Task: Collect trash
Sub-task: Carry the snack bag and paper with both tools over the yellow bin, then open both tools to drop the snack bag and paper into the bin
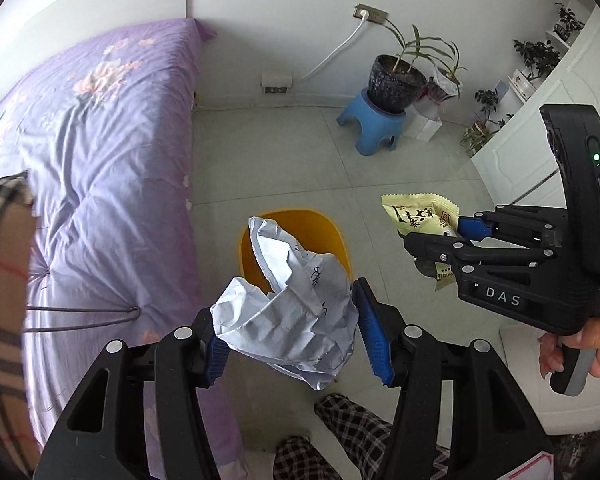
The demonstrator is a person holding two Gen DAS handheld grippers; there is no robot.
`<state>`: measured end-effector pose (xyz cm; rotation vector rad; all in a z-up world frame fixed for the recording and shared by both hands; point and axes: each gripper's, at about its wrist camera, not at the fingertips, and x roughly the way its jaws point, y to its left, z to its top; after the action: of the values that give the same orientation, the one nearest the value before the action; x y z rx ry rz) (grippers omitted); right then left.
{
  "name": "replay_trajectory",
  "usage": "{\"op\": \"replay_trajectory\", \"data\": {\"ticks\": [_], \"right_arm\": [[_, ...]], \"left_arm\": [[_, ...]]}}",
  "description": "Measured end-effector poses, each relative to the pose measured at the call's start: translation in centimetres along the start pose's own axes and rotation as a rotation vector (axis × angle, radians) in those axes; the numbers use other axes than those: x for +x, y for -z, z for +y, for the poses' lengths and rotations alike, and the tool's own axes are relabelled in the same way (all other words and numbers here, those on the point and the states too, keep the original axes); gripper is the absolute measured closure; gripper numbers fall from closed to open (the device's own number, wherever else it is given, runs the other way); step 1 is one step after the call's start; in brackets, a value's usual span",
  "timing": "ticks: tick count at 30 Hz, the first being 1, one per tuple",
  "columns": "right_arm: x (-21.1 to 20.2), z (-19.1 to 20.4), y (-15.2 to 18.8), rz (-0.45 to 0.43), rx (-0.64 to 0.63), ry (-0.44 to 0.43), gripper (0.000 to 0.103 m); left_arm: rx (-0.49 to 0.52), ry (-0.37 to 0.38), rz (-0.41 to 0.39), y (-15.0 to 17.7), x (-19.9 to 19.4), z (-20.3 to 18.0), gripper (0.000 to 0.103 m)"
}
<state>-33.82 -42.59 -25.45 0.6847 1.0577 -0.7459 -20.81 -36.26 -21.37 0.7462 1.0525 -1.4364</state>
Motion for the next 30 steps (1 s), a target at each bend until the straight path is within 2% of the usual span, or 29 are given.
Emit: {"op": "replay_trajectory", "data": {"ticks": [4,11,16,20,21,24,25,30], "right_arm": [[4.6,-2.1,-0.6,0.049,0.0,-0.018,0.073],[12.1,-5.2,-0.9,0.129,-0.016,-0.051,0.073],[16.5,-6.4,-1.0,0.17,-0.031,-0.06,0.073],[18.3,-6.8,-1.1,0.179,-0.042,-0.079,0.07],[18.7,-6.8,-1.1,0.179,-0.045,-0.085,0.064],[19.0,-6.9,-1.1,0.166,-0.064,-0.073,0.05],[19.1,-6.9,-1.1,0.165,-0.063,-0.069,0.048],[18.6,-7.4,-1.0,0.158,-0.062,-0.073,0.048]], "left_arm": [[0.007,-0.008,0.073,-0.6,5.2,-0.1,0.047],[0.026,-0.026,0.148,-1.2,12.5,0.1,0.047],[0.023,-0.032,0.187,-1.0,16.3,0.3,0.047],[0.019,-0.034,0.203,-0.9,17.7,0.2,0.046],[0.022,-0.041,0.203,-0.9,17.8,0.2,0.042],[0.02,-0.039,0.204,-0.8,18.0,0.4,0.039],[0.018,-0.044,0.204,-0.8,18.0,0.3,0.032],[0.021,-0.048,0.188,-1.1,17.9,0.5,0.028]]}}
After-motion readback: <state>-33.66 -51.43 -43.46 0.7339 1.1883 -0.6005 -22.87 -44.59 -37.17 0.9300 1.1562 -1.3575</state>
